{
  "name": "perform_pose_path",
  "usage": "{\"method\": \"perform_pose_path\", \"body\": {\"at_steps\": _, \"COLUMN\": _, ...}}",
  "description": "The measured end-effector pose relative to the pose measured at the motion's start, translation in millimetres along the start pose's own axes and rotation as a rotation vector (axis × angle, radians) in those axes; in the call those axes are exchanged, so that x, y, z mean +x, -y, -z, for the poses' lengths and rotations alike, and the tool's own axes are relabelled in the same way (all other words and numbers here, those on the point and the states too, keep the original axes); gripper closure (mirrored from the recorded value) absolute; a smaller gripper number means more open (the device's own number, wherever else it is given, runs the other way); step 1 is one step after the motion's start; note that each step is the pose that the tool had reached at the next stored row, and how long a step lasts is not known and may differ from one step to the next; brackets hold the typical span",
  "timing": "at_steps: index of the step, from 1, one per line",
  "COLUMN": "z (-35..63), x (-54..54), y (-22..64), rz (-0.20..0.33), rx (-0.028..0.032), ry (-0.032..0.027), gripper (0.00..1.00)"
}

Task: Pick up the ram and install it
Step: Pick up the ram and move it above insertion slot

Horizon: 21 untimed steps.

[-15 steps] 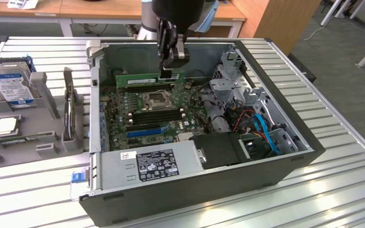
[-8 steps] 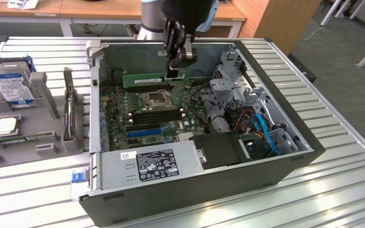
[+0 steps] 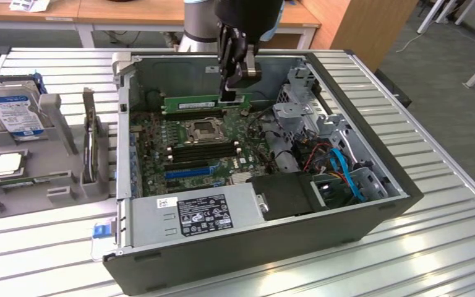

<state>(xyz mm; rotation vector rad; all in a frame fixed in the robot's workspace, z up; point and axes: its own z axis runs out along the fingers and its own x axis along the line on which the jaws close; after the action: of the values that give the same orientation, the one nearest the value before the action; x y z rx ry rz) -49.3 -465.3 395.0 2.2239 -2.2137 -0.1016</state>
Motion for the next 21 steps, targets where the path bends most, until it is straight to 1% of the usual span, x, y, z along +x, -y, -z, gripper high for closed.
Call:
{"method": "perform_pose_path", "body": {"at_steps": 6, "z": -0.1, "x": -0.9, "y": 0.1, "rz": 0.000, "rx": 0.0000, "ry": 0.0000, "gripper": 0.88}}
{"method": "perform_pose_path", "body": {"at_steps": 10, "z": -0.3, "x": -3.4, "y": 0.0, "rz": 0.000, "rx": 0.0000, "ry": 0.0000, "gripper": 0.88}}
{"method": "perform_pose_path", "body": {"at_steps": 21, "z": -1.5, "x": -15.8, "y": 0.2, "rz": -0.003, "rx": 0.0002, "ry": 0.0001, "gripper": 0.88}}
